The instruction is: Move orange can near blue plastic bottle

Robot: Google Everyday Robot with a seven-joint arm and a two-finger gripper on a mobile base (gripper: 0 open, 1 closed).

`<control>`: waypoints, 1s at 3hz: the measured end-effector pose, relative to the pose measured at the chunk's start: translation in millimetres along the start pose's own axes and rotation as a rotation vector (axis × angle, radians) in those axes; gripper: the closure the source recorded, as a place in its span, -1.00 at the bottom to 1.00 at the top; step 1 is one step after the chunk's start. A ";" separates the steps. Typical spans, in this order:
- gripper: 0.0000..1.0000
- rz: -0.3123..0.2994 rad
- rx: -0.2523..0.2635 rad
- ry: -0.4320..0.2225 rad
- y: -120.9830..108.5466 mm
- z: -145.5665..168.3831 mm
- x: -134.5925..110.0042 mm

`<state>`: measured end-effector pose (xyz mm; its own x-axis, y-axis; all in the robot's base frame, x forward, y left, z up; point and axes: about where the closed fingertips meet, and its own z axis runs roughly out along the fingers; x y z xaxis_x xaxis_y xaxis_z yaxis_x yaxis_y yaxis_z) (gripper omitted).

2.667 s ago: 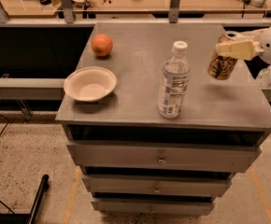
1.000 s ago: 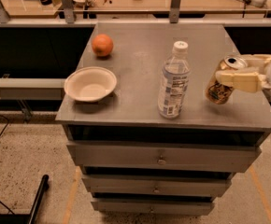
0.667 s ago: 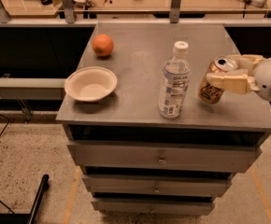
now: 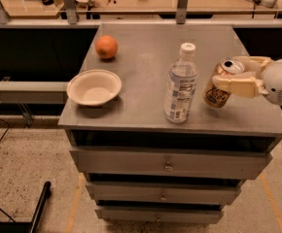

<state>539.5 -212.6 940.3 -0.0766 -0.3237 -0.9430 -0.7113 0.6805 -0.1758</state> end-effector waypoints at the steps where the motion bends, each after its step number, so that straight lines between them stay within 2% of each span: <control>1: -0.25 -0.019 -0.071 -0.024 19.5 10.2 -5.4; 2: -0.72 -0.021 -0.072 -0.023 20.6 11.3 -6.4; 3: -1.00 -0.023 -0.076 -0.023 22.1 13.0 -7.6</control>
Offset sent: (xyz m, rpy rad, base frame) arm -0.0050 0.0177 -0.0010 0.0078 -0.0052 0.0618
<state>533.4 -186.5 940.0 -0.0438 -0.3229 -0.9454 -0.7637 0.6209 -0.1767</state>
